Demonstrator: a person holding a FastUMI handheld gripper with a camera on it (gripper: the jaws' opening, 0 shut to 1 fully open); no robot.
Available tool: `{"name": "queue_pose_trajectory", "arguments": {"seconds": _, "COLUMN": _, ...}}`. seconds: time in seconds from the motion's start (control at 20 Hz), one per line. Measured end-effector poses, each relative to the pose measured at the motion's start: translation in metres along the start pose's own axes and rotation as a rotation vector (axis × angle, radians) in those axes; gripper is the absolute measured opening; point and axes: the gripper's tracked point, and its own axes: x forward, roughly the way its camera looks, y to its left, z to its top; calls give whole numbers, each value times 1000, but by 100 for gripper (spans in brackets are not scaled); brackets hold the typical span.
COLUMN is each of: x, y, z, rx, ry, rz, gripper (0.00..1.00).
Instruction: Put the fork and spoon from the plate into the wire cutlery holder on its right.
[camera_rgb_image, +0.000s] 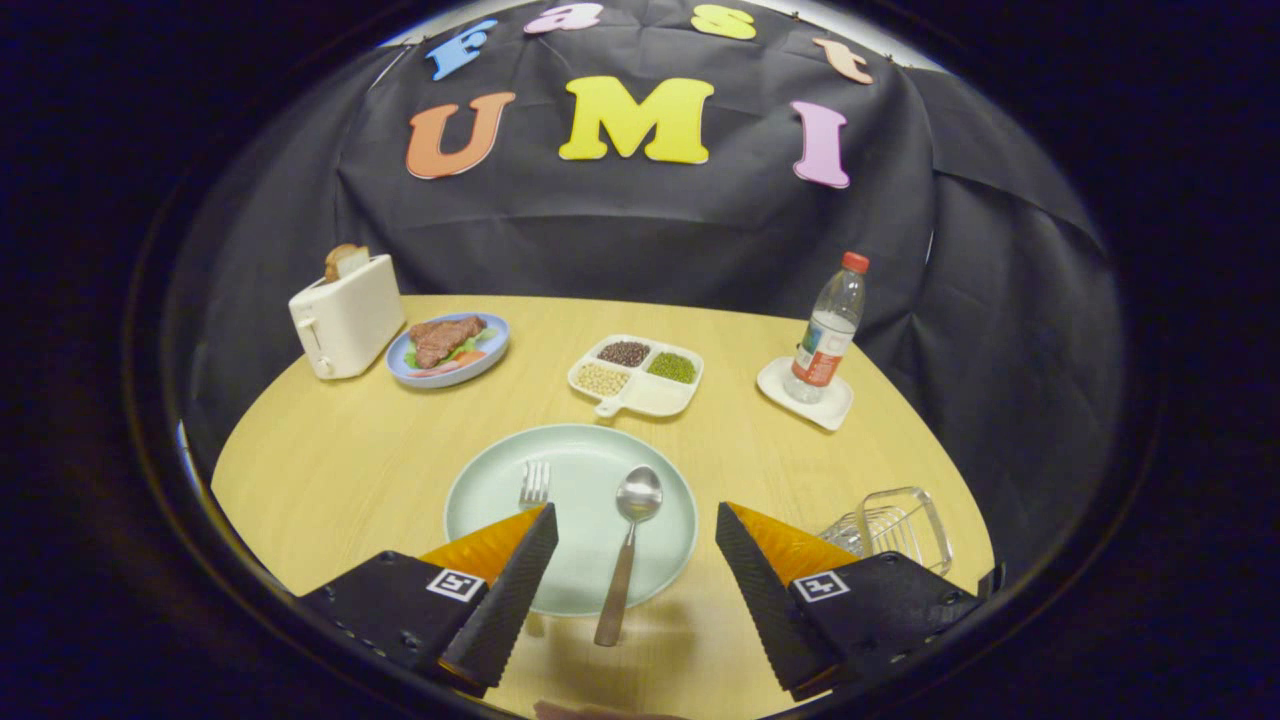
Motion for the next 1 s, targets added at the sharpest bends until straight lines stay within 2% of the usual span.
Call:
{"name": "queue_pose_trajectory", "arguments": {"seconds": 0.2, "x": 27, "y": 11, "z": -14, "rx": -29, "ry": 113, "rz": 30, "gripper": 96}}
{"name": "queue_pose_trajectory", "arguments": {"seconds": 0.3, "x": 37, "y": 4, "z": -24, "rx": -29, "ry": 161, "rz": -1, "gripper": 95}}
{"name": "queue_pose_trajectory", "arguments": {"seconds": 0.5, "x": 54, "y": 1, "z": -35, "rx": 24, "ry": 236, "rz": 5, "gripper": 91}}
{"name": "queue_pose_trajectory", "arguments": {"seconds": 0.8, "x": 68, "y": 1, "z": -51, "rx": 96, "ry": 349, "rz": 26, "gripper": 49}}
{"name": "queue_pose_trajectory", "arguments": {"seconds": 0.85, "x": 70, "y": 0, "z": -52, "rx": 96, "ry": 365, "rz": 20, "gripper": 47}}
{"name": "queue_pose_trajectory", "arguments": {"seconds": 0.9, "x": 72, "y": 0, "z": -54, "rx": 103, "ry": 375, "rz": 13, "gripper": 38}}
{"name": "queue_pose_trajectory", "arguments": {"seconds": 1.0, "x": 71, "y": 3, "z": -52, "rx": 140, "ry": 386, "rz": 33, "gripper": 28}}
